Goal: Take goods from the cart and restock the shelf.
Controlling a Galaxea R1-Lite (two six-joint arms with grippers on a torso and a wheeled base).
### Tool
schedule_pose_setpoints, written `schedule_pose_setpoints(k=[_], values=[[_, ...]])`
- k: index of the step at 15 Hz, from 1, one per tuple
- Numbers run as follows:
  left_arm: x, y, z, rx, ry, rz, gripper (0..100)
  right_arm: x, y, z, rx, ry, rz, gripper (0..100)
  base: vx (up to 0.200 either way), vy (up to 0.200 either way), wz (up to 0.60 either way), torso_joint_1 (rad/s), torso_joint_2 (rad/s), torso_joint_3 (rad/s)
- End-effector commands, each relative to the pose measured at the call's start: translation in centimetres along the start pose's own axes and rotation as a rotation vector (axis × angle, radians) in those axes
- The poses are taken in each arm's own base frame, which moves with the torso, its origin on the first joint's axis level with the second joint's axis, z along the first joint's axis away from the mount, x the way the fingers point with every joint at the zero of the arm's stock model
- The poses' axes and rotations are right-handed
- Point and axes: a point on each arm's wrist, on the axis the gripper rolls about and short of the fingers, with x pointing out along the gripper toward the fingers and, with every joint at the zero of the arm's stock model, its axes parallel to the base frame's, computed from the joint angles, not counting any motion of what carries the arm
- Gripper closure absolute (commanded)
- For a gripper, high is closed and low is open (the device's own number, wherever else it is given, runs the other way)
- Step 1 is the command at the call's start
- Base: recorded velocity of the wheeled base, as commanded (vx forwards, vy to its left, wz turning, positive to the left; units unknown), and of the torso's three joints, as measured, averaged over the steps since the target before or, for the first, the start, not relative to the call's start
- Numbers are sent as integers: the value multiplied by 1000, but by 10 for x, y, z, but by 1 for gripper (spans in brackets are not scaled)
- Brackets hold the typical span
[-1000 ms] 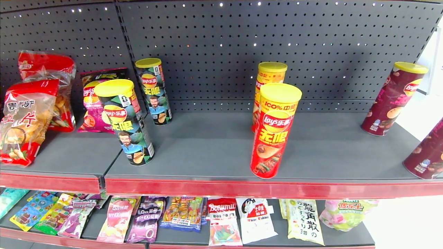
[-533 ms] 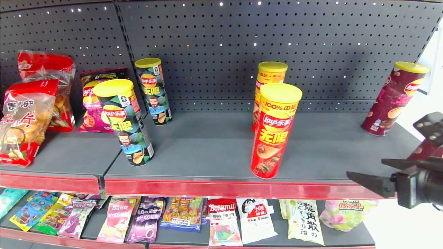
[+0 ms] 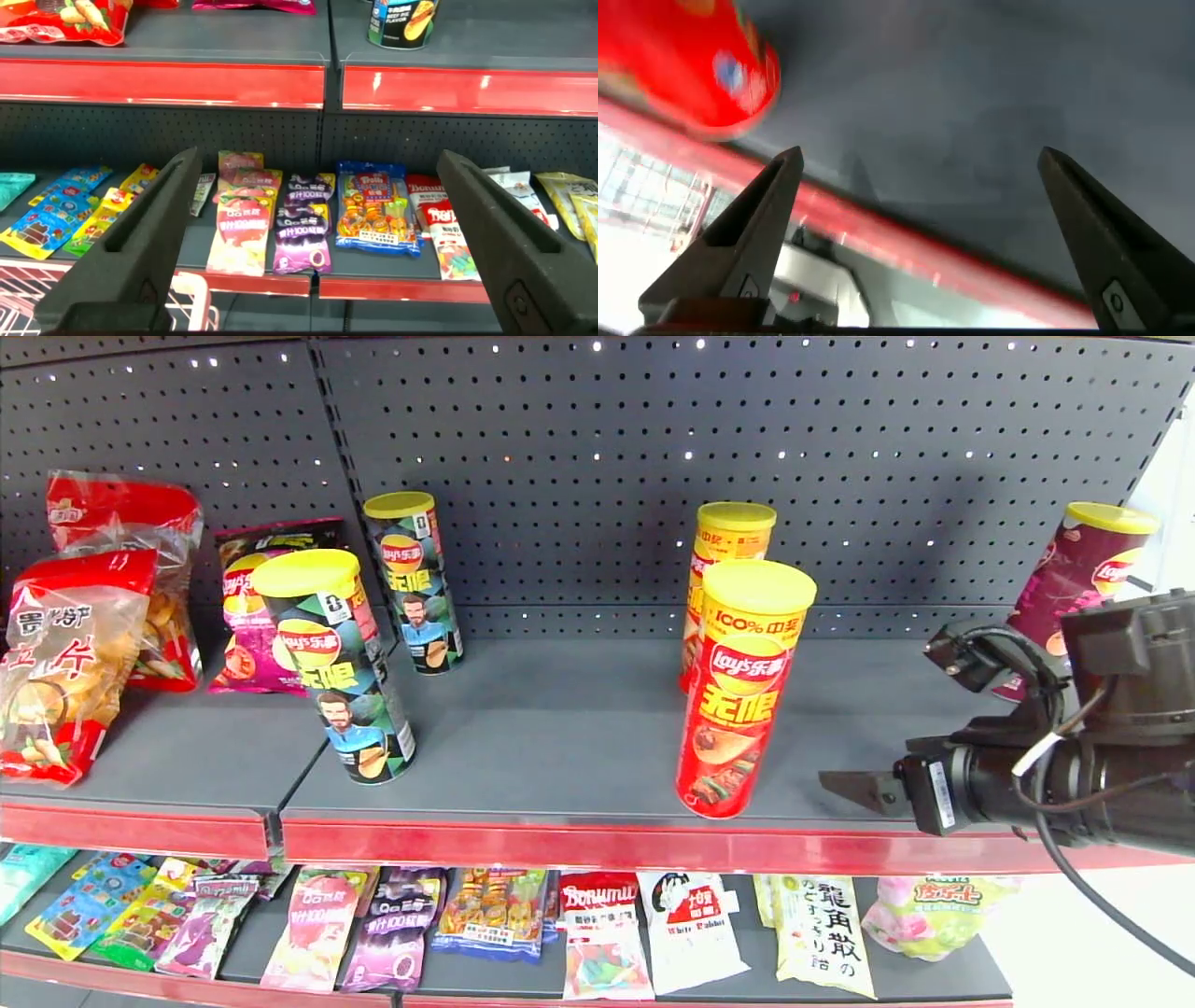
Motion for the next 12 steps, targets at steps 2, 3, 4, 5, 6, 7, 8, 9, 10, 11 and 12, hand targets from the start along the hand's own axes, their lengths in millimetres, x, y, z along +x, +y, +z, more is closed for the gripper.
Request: schedule_pose_setpoints(k=[2,3,4,5,6,7,8,9,10,11,12], values=[[0,0,0,0,-1,2,0,21,8,0,-18,37,17,0,0,0,0,0,0,0],[0,0,0,0,-1,1,0,24,12,1,-26,41,28,0,0,0,0,0,0,0],[0,0,0,0,-1,1,0,26,13,2,-30,41,30,0,0,0,0,0,0,0],[0,0,0,0,-1,1,0,28,14,3,-32,45,33,0,0,0,0,0,0,0],[0,0,0,0,-1,1,0,32,15,4,-33,50,34,0,0,0,0,0,0,0],[0,0,0,0,-1,2,0,36,16,6,-36,53,35,0,0,0,0,0,0,0],[0,0,0,0,-1,2,0,37,16,6,-36,53,35,0,0,0,0,0,0,0],[0,0,0,0,-1,1,0,40,17,7,-36,57,35,0,0,0,0,0,0,0],[0,0,0,0,-1,1,0,43,17,7,-37,62,36,0,0,0,0,0,0,0],[0,0,0,0,-1,1,0,43,17,9,-37,57,36,0,0,0,0,0,0,0],[0,0,0,0,-1,1,0,45,19,9,-41,59,40,0,0,0,0,0,0,0]])
